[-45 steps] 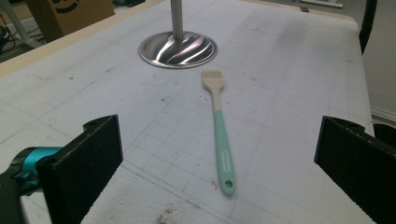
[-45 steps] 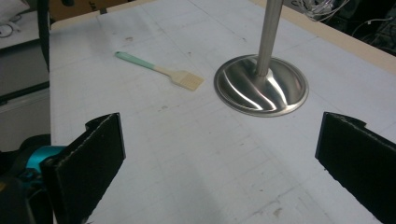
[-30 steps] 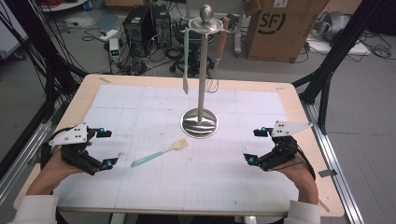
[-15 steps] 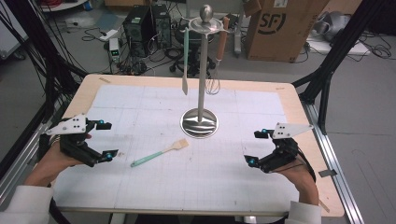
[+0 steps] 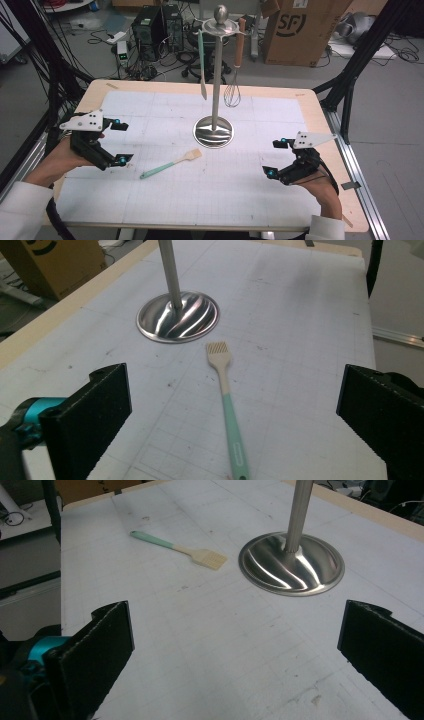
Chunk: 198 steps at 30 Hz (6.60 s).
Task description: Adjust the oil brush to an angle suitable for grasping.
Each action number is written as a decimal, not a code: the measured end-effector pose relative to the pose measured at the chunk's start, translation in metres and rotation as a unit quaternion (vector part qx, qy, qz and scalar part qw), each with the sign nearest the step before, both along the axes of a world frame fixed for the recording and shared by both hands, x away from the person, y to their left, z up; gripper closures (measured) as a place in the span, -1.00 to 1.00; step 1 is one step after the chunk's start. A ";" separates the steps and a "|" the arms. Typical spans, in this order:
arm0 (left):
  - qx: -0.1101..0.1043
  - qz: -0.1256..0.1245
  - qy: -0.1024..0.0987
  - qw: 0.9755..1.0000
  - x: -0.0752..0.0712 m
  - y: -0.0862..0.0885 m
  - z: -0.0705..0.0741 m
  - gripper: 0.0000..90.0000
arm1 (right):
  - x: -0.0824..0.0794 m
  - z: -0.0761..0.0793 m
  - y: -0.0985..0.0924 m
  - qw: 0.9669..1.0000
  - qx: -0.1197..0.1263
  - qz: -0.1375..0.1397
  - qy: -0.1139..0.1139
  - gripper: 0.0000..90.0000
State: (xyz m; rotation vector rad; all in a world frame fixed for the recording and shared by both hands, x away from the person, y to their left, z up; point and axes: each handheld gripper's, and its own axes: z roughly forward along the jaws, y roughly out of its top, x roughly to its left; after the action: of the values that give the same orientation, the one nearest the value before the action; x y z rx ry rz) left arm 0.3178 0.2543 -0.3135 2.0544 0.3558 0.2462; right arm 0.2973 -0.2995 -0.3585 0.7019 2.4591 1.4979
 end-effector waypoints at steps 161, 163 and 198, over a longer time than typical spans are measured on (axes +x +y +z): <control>0.359 -0.041 0.130 0.923 0.058 -0.089 -0.085 -0.55 | -0.006 0.005 0.000 1.000 0.007 0.013 -0.007 -1.00; 0.365 -0.043 0.133 0.920 0.058 -0.090 -0.086 -0.52 | -0.006 0.005 0.000 1.000 0.007 0.014 -0.008 -1.00; 0.428 -0.046 0.129 0.893 0.053 -0.100 -0.092 0.70 | -0.005 0.003 0.001 1.000 0.009 0.016 -0.005 -0.99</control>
State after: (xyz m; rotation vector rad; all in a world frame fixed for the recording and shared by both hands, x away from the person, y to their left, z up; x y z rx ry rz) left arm 0.3706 0.1546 -0.4051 2.9877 0.3393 0.0635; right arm 0.2924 -0.2981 -0.3553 0.6587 2.4649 1.5320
